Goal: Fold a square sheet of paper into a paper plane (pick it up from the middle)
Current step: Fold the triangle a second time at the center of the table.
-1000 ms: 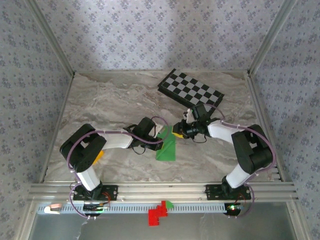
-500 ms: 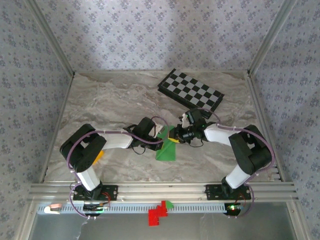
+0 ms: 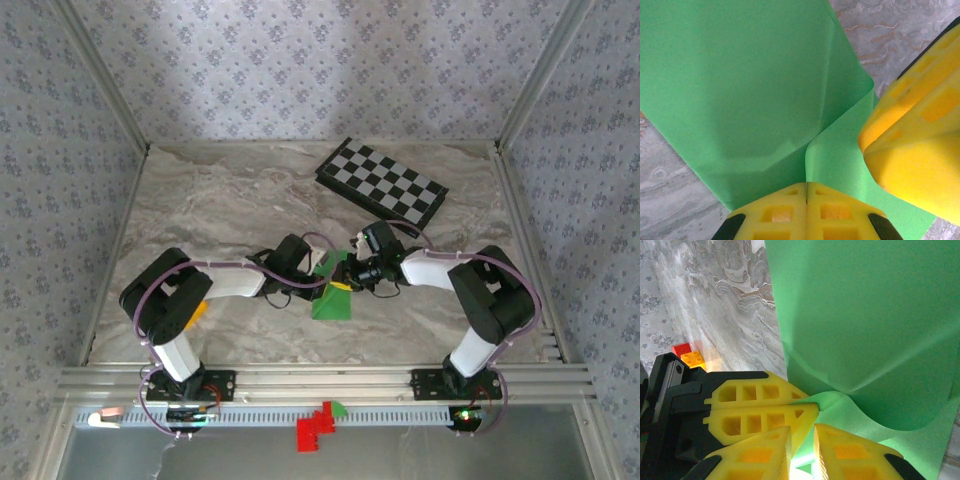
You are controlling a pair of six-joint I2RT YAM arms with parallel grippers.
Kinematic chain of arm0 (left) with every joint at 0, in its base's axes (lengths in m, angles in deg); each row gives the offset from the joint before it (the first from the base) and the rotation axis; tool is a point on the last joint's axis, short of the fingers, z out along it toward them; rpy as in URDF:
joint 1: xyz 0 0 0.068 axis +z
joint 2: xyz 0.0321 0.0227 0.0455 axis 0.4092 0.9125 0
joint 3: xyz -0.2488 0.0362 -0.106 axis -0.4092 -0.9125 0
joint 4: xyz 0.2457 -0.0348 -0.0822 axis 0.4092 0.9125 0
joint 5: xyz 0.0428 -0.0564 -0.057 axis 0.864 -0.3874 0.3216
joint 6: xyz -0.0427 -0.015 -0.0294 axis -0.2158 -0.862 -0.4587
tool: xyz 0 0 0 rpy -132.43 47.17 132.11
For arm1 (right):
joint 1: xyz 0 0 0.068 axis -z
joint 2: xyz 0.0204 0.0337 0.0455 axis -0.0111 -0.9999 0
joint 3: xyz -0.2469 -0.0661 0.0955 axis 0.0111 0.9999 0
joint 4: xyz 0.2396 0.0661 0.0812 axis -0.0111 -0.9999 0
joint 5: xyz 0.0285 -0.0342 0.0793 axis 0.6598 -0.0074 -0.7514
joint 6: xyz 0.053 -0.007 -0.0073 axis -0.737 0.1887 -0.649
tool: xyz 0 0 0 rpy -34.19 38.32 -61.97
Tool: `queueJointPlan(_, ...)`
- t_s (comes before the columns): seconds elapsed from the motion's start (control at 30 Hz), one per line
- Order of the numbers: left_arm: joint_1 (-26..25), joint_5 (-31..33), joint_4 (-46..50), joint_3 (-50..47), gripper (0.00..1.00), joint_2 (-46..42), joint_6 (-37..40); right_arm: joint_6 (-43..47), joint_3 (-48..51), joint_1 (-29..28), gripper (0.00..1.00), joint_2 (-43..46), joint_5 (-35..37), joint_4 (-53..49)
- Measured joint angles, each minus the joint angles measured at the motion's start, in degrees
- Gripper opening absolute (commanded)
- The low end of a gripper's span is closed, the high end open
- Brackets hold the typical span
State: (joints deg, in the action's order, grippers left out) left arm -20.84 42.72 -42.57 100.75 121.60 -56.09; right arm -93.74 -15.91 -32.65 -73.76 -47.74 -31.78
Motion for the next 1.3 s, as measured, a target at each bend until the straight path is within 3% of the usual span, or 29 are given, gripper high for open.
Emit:
queueJointPlan(0.27, 0.0, 0.1, -0.4, -0.2, 0.0, 0.0, -0.1, -0.3, 5.0, -0.3, 0.13, 3.6, 0.3, 1.3)
queueJointPlan(0.6, 0.0, 0.1, -0.5, -0.2, 0.0, 0.0, -0.5, -8.7, 12.0, -9.4, 0.0, 5.5, 3.1, 14.4)
queueJointPlan(0.97, 0.0, 0.1, -0.6, -0.2, 0.0, 0.1, -0.5, -17.5, 14.0, -14.6, 0.0, -1.1, 6.6, 28.7)
queueJointPlan(1.3, 0.0, 0.3, -0.8, -0.2, 0.0, 0.2, -0.5, -18.6, 14.2, -14.7, 0.0, -1.0, 7.0, 29.6)
